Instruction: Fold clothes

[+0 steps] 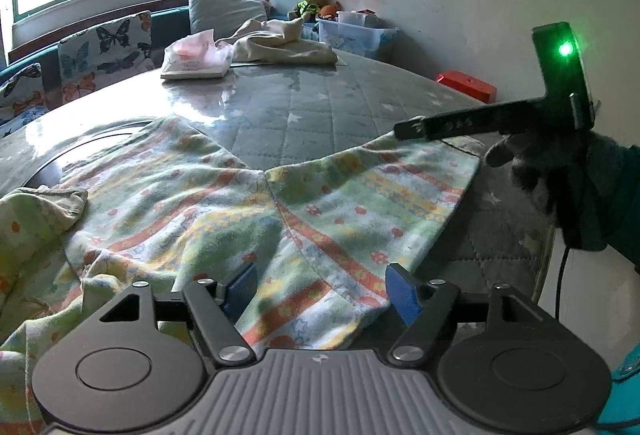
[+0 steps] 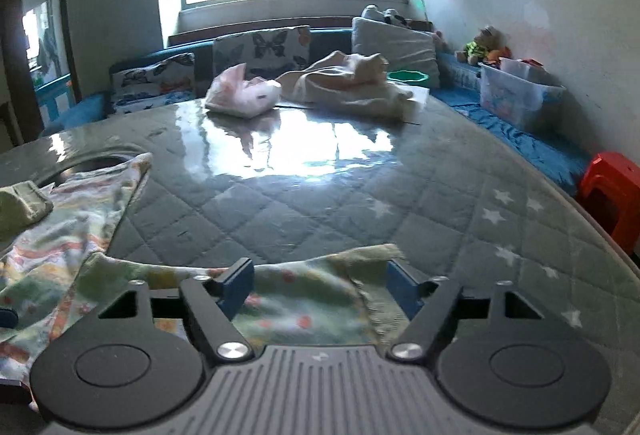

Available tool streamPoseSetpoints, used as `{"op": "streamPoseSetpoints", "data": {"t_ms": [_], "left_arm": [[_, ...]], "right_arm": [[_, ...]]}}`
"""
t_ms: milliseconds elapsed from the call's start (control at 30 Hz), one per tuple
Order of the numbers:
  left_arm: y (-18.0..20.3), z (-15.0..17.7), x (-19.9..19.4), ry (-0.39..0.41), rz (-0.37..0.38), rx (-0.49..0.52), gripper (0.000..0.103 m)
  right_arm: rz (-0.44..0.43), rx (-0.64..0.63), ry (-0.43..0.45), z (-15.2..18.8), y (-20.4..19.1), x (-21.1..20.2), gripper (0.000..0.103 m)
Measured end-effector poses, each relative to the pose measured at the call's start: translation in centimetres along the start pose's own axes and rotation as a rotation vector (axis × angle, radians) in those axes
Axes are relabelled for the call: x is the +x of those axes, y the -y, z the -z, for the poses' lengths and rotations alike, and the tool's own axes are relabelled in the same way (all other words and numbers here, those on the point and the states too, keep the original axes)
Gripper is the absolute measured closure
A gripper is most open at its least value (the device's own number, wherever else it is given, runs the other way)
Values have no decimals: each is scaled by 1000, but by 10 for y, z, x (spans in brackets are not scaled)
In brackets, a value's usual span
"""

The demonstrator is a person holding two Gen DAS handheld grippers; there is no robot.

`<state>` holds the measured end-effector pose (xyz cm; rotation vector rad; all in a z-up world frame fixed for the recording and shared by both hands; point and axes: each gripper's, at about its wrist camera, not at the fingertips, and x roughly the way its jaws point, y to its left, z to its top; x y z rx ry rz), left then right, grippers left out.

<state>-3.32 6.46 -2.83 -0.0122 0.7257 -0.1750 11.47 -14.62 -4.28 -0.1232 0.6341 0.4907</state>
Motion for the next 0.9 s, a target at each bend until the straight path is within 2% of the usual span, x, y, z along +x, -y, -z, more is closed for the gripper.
{"op": "streamPoseSetpoints", "data": {"t_ms": [167, 233, 333, 467, 667, 767, 900], "left_arm": [[1, 5, 3, -12, -9, -6, 23], [2, 6, 1, -11, -9, -5, 21], [-1, 7, -7, 5, -18, -30, 21], [-8, 9, -18, 21, -40, -69, 14], [-8, 16, -18, -18, -18, -108, 11], [3, 22, -17, -24, 0, -89, 2], [15, 27, -18, -25, 19, -62, 0]], "right_arm": [[-13, -18, -4, 2, -7, 0, 13], [-18, -25, -5, 3, -10, 0, 1], [-26, -36, -7, 4, -14, 0, 0], [-36, -50, -9, 6, -19, -1, 0], [-60, -85, -25, 9, -19, 0, 0], [-73, -103, -33, 11, -18, 0, 0], [-89, -127, -44, 13, -18, 1, 0]]}}
